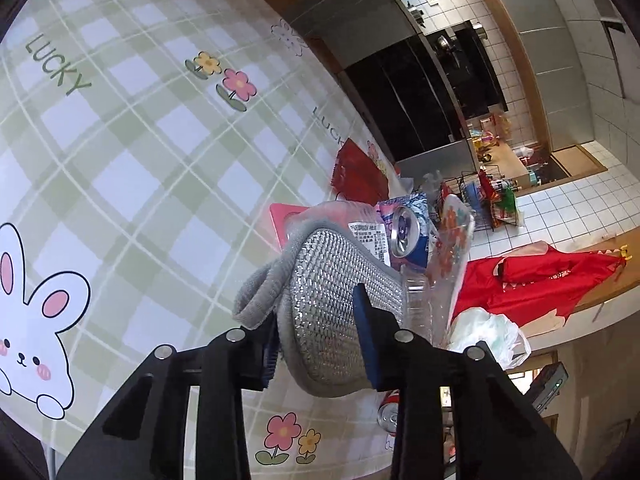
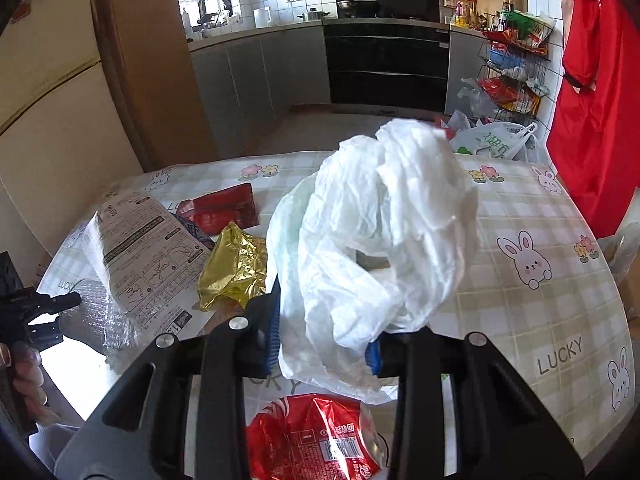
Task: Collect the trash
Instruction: 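Grasp the grey mesh pad with the left gripper while the right gripper carries the bag to the pink bin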
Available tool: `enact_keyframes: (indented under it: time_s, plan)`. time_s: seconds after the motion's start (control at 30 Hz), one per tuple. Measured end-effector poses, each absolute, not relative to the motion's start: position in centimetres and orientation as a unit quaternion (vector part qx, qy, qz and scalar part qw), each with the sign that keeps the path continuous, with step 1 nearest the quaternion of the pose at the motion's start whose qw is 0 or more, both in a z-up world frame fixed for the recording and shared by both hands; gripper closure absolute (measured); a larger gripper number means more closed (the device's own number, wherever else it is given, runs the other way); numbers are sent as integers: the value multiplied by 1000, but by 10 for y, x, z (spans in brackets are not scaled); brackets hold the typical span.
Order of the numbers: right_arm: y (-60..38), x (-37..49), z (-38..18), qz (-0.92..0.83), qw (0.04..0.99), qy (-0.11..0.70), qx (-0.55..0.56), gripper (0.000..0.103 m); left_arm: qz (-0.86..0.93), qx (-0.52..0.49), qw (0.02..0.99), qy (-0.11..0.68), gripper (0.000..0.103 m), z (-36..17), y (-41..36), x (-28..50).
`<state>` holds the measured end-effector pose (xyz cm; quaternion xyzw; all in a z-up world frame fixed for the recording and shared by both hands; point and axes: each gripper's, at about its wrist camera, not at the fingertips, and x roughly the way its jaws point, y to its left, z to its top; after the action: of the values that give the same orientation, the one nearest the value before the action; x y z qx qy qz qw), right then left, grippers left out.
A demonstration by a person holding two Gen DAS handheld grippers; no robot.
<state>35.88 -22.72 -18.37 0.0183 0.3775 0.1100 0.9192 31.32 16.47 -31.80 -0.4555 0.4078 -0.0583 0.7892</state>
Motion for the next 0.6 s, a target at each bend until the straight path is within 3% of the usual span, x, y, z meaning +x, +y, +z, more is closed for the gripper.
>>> enact_keyframes:
  time_s: [0.3, 0.6]
  plan:
    - [-218, 333, -167, 127, 924, 361, 15, 68, -37, -358, 867, 344, 84, -248, 162, 291]
    - [-213, 273, -129, 157, 936, 316, 19, 68, -41, -240, 931, 274, 84, -160, 137, 229]
